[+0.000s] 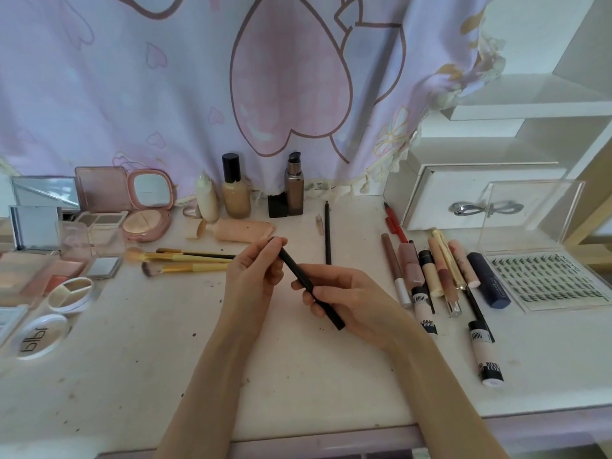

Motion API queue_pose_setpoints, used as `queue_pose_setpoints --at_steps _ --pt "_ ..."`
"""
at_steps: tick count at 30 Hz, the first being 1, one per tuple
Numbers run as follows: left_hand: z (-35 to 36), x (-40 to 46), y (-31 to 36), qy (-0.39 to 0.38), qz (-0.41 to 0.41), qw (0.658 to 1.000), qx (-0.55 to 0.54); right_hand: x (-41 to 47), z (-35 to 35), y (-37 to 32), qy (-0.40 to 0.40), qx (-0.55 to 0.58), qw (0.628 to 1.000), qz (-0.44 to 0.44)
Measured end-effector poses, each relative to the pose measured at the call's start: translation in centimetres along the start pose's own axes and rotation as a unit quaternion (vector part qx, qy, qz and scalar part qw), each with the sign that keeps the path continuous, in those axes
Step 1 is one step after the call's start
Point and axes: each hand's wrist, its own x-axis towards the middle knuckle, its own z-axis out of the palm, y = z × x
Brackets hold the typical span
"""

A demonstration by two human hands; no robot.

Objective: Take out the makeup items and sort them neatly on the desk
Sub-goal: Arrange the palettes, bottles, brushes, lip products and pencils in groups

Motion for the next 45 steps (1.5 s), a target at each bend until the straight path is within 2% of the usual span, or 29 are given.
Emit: queue_pose_setpoints --at_steps 2,7,12,14,16,18,20,26,28,32,38,41,45 --pt "0.0 -0.1 0.2 0.000 -0.006 1.000 -0.023 0.0 0.0 -0.1 0.026 0.006 1.000 -0.009" --pt "0.1 -0.1 0.3 0.025 -0.001 0.999 -0.029 0.1 0.0 -0.3 0.078 0.123 0.989 -0.005" --pt "0.2 -0.2 0.3 0.035 -0.002 0.999 -0.031 0.4 0.2 -0.2 0.180 0.041 0.982 -0.031" --pt "0.3 -0.3 0.1 0.020 0.002 1.000 0.015 0.4 -0.1 -0.3 0.230 0.045 0.971 -0.054" --pt "0.6 -0.7 -0.2 -0.020 0.022 0.993 0.118 0.4 -0.4 -0.5 0.255 0.091 0.959 -0.080" --pt "1.0 -1.0 -0.5 -0.070 0.041 0.976 0.200 0.2 -0.6 -0.8 0.254 0.164 0.947 -0.111" --pt "1.2 -1.3 -0.6 -0.104 0.046 0.967 0.228 0.2 -0.7 -0.7 0.246 0.189 0.941 -0.136" --pt "1.4 -1.3 -0.8 -0.114 0.104 0.929 0.336 0.5 -0.1 -0.3 0.297 0.015 0.944 -0.141" --pt "1.6 -1.0 -0.5 -0.088 0.120 0.933 0.327 0.5 0.0 -0.3 0.295 -0.044 0.944 -0.143" --pt "3.2 0.4 0.5 -0.066 0.096 0.955 0.274 0.8 0.4 0.1 0.263 -0.197 0.932 -0.152" --pt "4.8 3.1 0.9 -0.078 0.027 0.964 0.253 1.2 -0.3 0.4 0.283 -0.181 0.931 -0.143" --pt "5.1 4.7 0.3 -0.025 -0.015 0.976 0.217 1.6 -0.7 0.8 0.329 -0.227 0.905 -0.143" --pt "5.9 7.0 -0.6 0.035 -0.039 0.970 0.237 2.2 -1.1 1.0 0.415 -0.259 0.865 -0.113"
